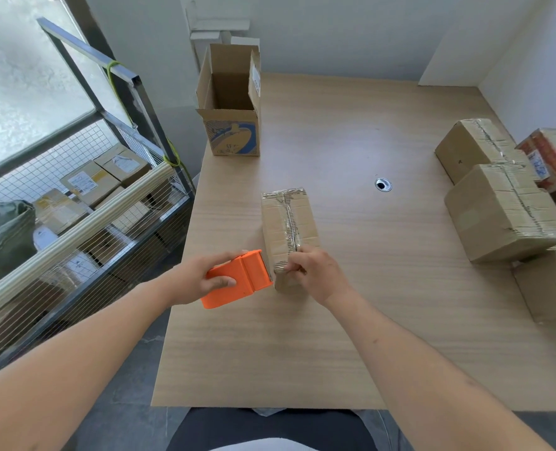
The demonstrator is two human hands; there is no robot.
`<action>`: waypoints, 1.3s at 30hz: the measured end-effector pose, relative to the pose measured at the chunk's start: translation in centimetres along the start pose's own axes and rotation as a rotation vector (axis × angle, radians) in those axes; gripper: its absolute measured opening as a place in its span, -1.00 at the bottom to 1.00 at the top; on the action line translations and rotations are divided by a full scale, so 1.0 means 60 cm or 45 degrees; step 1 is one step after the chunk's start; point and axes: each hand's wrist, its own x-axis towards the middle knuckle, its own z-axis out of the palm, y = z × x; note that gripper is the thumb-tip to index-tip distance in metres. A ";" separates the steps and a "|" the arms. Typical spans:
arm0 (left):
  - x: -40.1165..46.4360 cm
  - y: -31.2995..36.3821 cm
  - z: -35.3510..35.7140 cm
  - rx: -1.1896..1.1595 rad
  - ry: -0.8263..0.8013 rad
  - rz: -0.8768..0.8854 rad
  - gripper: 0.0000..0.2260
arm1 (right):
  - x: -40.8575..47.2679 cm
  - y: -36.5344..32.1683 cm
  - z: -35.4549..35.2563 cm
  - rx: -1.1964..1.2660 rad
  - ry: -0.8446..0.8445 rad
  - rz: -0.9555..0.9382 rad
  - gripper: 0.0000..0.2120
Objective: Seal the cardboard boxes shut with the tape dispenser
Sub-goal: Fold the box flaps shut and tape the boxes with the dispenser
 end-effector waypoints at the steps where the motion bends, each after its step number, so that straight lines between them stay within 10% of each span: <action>1: -0.006 -0.001 -0.002 -0.009 0.019 -0.006 -0.51 | 0.001 -0.003 -0.002 0.005 -0.011 0.013 -0.84; 39: 0.067 0.060 0.004 0.277 -0.153 -0.426 -0.48 | 0.035 -0.080 0.011 -0.500 -0.262 0.336 -0.51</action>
